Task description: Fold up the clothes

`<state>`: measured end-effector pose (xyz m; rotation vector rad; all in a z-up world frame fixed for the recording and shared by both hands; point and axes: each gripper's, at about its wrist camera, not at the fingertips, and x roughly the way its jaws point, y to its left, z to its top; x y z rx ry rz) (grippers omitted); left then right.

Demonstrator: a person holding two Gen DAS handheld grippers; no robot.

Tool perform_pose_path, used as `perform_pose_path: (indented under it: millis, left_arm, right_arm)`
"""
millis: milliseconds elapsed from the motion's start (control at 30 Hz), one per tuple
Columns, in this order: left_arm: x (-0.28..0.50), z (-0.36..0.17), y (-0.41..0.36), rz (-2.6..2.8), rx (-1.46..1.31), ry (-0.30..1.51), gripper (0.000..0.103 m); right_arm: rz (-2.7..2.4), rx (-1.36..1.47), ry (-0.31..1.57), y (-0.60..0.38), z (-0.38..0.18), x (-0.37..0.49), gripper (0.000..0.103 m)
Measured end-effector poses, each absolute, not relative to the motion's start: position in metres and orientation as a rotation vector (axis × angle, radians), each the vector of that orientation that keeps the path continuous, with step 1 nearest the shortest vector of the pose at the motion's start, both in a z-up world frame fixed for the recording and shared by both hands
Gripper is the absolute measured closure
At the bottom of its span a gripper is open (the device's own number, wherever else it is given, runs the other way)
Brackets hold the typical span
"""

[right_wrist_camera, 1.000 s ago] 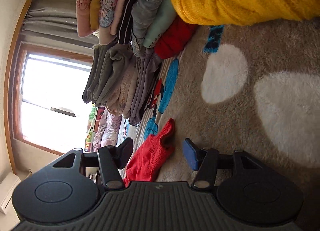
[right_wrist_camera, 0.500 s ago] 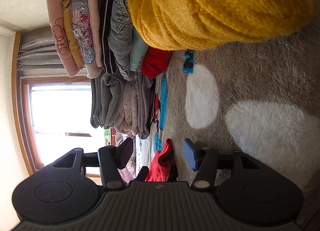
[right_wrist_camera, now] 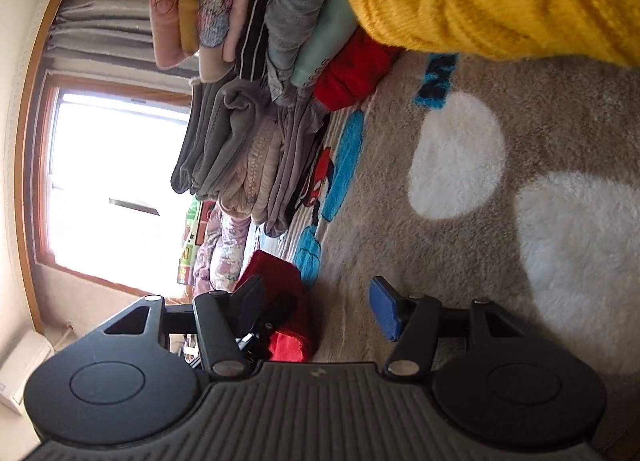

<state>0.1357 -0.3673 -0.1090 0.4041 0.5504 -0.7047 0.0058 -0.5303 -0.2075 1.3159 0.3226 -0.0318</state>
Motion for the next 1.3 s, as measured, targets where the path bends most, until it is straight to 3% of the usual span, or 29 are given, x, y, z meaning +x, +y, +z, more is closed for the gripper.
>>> perform_pose_path:
  millis: [267,533,1033,1100,1133,1300]
  left_arm:
    - [0.177,-0.051,-0.249,-0.608,-0.011,0.547,0.095]
    - [0.187,-0.026,-0.131,-0.448,-0.231,0.521,0.095]
    - [0.193,-0.033,-0.007,-0.216,-0.342,0.504,0.095]
    - [0.192,-0.037,0.007,-0.191,-0.371,0.504,0.095]
    - [0.191,-0.039,0.011,-0.181,-0.378,0.504,0.095]
    - [0.194,-0.048,0.029,-0.144,-0.387,0.522,0.095]
  right_arm:
    - [0.166,0.855,0.51,-0.444,-0.169,0.052,0.04]
    - [0.313,0.56,0.603,-0.364,-0.156,0.078,0.04]
    - [0.368,0.285,0.655,-0.3,-0.156,0.081,0.042]
    - [0.398,0.273,0.653,-0.295,-0.155,0.081,0.048]
    - [0.418,0.265,0.651,-0.293,-0.155,0.081,0.057]
    - [0.501,0.187,0.618,-0.268,-0.149,0.075,0.069]
